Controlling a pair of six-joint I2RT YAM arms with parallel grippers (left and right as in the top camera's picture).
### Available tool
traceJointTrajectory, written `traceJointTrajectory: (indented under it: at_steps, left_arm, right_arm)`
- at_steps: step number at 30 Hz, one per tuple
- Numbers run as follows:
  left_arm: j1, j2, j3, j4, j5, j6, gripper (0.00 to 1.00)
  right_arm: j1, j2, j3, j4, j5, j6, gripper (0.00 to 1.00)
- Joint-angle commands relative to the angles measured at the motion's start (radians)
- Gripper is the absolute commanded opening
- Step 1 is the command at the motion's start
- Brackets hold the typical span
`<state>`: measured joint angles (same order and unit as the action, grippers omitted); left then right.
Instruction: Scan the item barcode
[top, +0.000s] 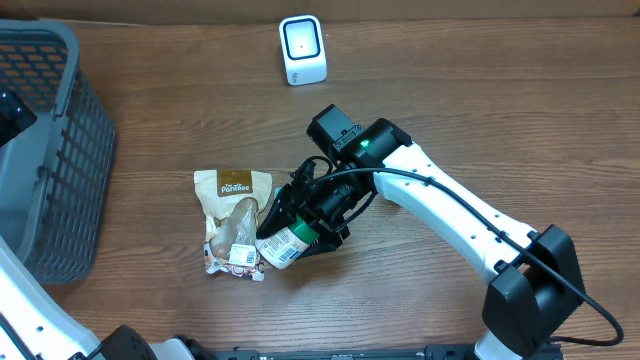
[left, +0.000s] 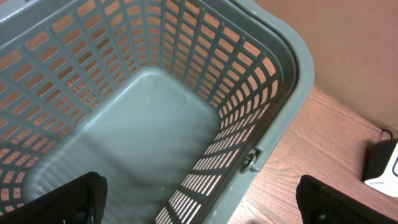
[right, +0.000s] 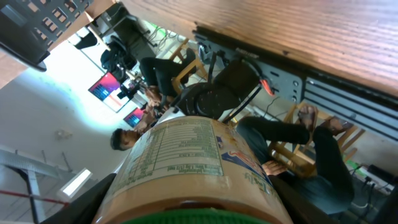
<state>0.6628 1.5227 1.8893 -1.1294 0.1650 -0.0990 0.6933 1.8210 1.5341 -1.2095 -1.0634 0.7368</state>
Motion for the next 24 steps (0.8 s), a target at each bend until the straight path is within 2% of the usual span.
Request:
traceJointTrajectory:
  at_steps: [1,4,10,11,14,15,16,17,24]
  left_arm:
    - [-0.002,0.007,-0.006,0.003,0.011,-0.006,1.0]
    - [-0.002,0.007,-0.006,0.003,0.011,-0.006,0.99]
    - [-0.002,0.007,-0.005,0.003,0.011,-0.006,0.99]
    - [-0.002,0.007,-0.006,0.003,0.011,-0.006,1.0]
    - [-0.002,0.007,-0.006,0.003,0.011,-0.006,1.0]
    - [-0.002,0.007,-0.006,0.003,0.011,-0.006,1.0]
    - [-0.002,0.007,-0.006,0.003,0.011,-0.006,1.0]
    - [-0.002,0.007,-0.006,0.003,0.011,-0.006,1.0]
    - [-0.002,0.007,-0.006,0.003,0.011,-0.006,0.99]
  right_arm:
    - [-0.005,-0.004,0.026,0.008,0.063,-0.005,0.35]
    - [-0.005,-0.004,0.026,0.031,0.237,-0.005,0.34]
    - [-0.005,-0.004,0.026,0.052,0.78,-0.005,0.35]
    - [-0.005,-0.004,0.026,0.052,0.823,-0.005,0.35]
    - [-0.005,-0.004,0.029,0.069,0.832,-0.109,0.36]
    - [-0.006,-0.004,0.04,0.075,0.817,-0.168,0.34]
    - [-0.009,-0.004,0.053,0.067,0.815,-0.186,0.28]
    - [-0.014,-0.004,0.074,0.046,0.816,-0.187,0.27]
    - [-0.053,-0.004,0.396,-0.241,0.777,-0.305,0.24]
